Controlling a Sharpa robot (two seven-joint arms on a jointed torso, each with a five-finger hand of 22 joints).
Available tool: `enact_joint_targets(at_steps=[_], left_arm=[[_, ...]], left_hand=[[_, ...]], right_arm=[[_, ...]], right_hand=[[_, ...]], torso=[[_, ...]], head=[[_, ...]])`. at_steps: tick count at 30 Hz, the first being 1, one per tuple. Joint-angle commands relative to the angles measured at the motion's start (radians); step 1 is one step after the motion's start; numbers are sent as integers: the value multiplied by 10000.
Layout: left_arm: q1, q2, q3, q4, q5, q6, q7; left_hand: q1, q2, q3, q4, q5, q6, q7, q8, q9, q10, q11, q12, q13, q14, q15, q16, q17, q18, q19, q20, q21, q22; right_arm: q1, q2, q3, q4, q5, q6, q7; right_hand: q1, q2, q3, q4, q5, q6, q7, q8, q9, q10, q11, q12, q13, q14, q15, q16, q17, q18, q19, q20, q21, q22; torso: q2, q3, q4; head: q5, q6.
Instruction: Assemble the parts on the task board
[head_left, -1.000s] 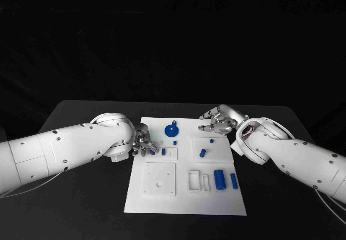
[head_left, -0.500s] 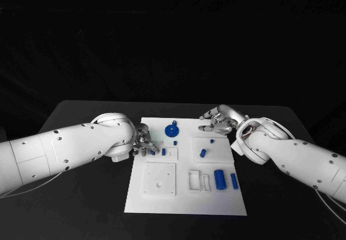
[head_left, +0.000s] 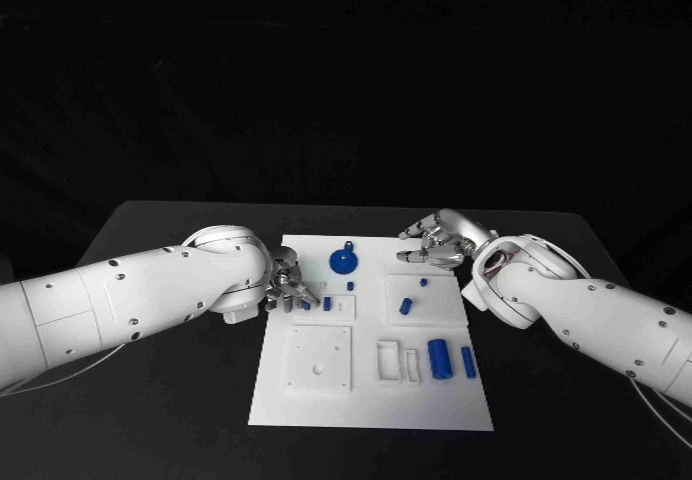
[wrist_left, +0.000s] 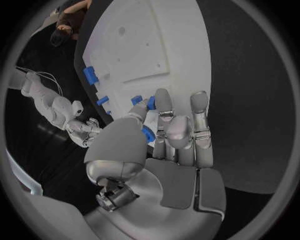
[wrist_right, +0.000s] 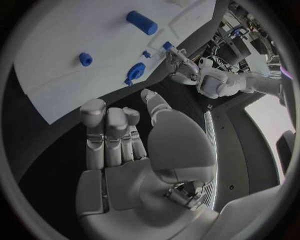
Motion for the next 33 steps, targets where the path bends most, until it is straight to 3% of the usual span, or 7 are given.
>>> enact_joint_targets(at_steps=[1, 8, 11, 18, 22, 24, 33], left_arm=[[-71, 49, -43, 18, 79, 196, 30], [-71, 40, -43, 8, 77, 219, 28], [-71, 30, -43, -4, 77, 240, 21], [-71, 4, -43, -32, 77, 247, 3], [-71, -6, -43, -39, -1, 255, -29], [-71, -12, -43, -40, -37, 265, -40], [-71, -26, -43, -47, -83, 184, -41]], left_hand=[[79, -122, -28, 159, -42, -70, -11, -44, 7, 502, -80, 0, 8, 11, -77, -60, -10, -17, -3, -62, -66, 182], [20, -249, -106, 378, -136, -49, -14, -30, 25, 502, -80, 3, 10, 8, -82, -60, -9, -24, 3, -71, -69, 182], [-16, -331, -152, 546, -634, -27, -5, -11, 45, 502, -77, 3, 10, 4, -83, -68, -17, -31, 0, -76, -75, 181], [12, -477, -155, 846, -848, -17, -1, 15, 92, 503, -71, -1, 13, 5, -86, -76, -17, -45, 4, -87, -90, 181], [-93, -712, -98, 1207, -1692, 36, 16, 61, 143, 502, -62, -1, 12, 4, -84, -88, -26, -46, 9, -89, -98, 180], [-33, -883, 26, 1472, -1781, 40, 22, 74, 179, 502, -58, -7, 11, 0, -86, -100, -35, -51, 11, -95, -106, 180], [-30, -923, 20, 1595, -1818, 47, 26, 77, 200, 503, -57, 2, 13, 6, -89, -88, -7, -54, 16, -98, -107, 181]], right_arm=[[-6, 10, 4, 5, -34, 59, 60], [-9, 24, 4, -8, -34, 58, 68], [-12, 23, 4, -12, -34, 57, 70], [-17, 20, 4, -15, -34, 56, 70], [-20, 21, 4, -17, -34, 59, 74], [-22, 20, 4, -17, -34, 60, 75], [-26, 27, 4, -25, -33, 62, 78]], right_hand=[[-67, -5, 22, 3, 25, -59, 20, -34, -8, -58, -10, -38, -6, 8, -3, -35, -14, 37, 75, -6, -40, 977], [-67, -5, 22, 3, 25, -59, 20, -34, -8, -58, -10, -38, -6, 8, -3, -35, -14, 37, 75, -6, -40, 977], [-67, -5, 22, 3, 25, -59, 20, -34, -8, -58, -10, -38, -6, 8, -3, -35, -14, 37, 75, -6, -40, 977], [-67, -5, 22, 3, 25, -59, 20, -34, -8, -58, -10, -38, -6, 8, -3, -35, -14, 37, 75, -6, -40, 977], [-67, -5, 22, 3, 25, -59, 20, -34, -8, -58, -10, -38, -6, 8, -3, -35, -14, 37, 75, -6, -40, 977], [-75, -11, 9, 8, 38, -80, 21, -35, -8, -64, -9, -48, -14, 7, -2, -45, -20, 38, 73, -5, -59, 973], [-78, -13, 3, 10, 43, -88, 21, -35, -9, -66, -9, -53, -17, 6, -1, -49, -23, 39, 72, -5, -67, 972]], torso=[[7, -1, 0], [3, -2, 3], [4, -6, 4], [3, -7, 1], [1, -8, 0], [4, -9, 1], [0, -9, 0]], head=[[-1, -1], [-4, -5], [-9, -16], [-8, -20], [-7, -16], [-12, -20], [-17, -25]])
